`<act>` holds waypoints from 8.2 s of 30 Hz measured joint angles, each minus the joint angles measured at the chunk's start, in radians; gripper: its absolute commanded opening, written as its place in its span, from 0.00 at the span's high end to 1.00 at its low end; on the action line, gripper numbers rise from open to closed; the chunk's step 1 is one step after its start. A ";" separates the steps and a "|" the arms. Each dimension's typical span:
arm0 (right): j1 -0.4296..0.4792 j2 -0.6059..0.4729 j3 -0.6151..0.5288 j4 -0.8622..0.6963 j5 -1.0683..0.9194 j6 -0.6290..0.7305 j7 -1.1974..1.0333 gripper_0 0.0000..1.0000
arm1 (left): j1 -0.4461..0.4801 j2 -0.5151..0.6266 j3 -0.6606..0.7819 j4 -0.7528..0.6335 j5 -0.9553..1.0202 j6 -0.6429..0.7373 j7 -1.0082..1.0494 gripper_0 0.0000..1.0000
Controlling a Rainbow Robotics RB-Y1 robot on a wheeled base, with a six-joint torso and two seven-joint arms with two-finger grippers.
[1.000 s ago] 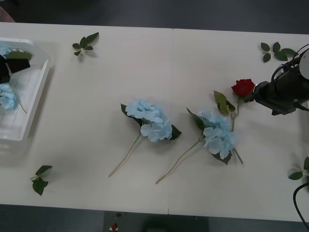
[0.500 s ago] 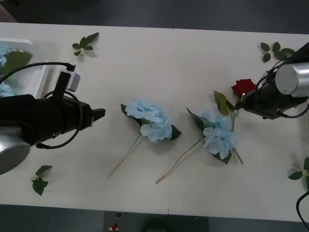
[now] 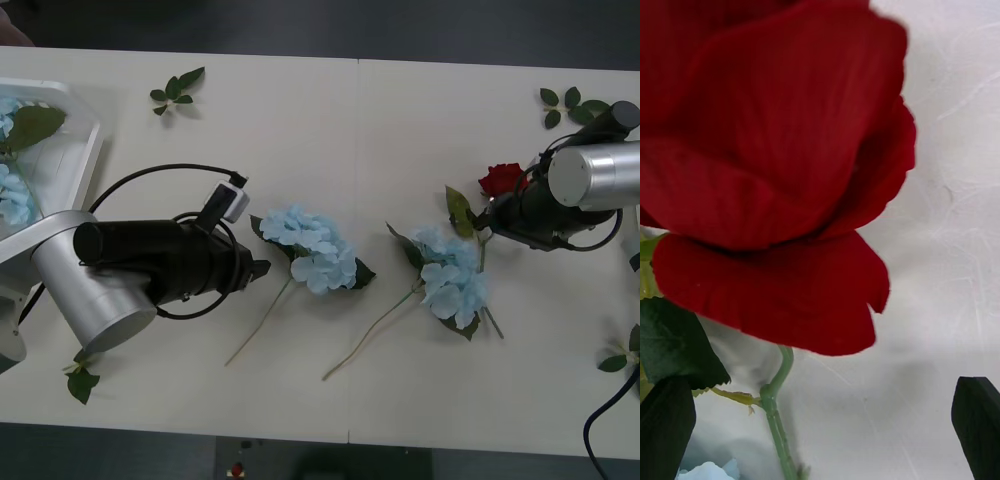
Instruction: Put the red flowers into the right box and the blue flowers into the left box
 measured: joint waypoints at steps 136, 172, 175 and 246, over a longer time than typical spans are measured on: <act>-0.021 0.009 -0.066 0.039 0.090 -0.047 0.198 0.00 | 0.104 0.154 0.841 0.188 0.228 0.324 0.059 0.00; -0.021 0.060 -0.041 0.104 0.144 -0.133 0.198 0.11 | 0.086 -0.253 0.025 -0.045 -0.250 0.124 0.059 0.00; -0.021 0.060 -0.038 0.104 0.144 -0.133 0.198 0.80 | 0.066 -0.310 -0.022 -0.045 -0.308 0.174 0.060 0.00; -0.109 -0.423 -0.545 0.384 0.096 -0.151 0.703 1.00 | -0.264 -0.640 -0.472 0.602 -0.428 -0.149 0.243 0.95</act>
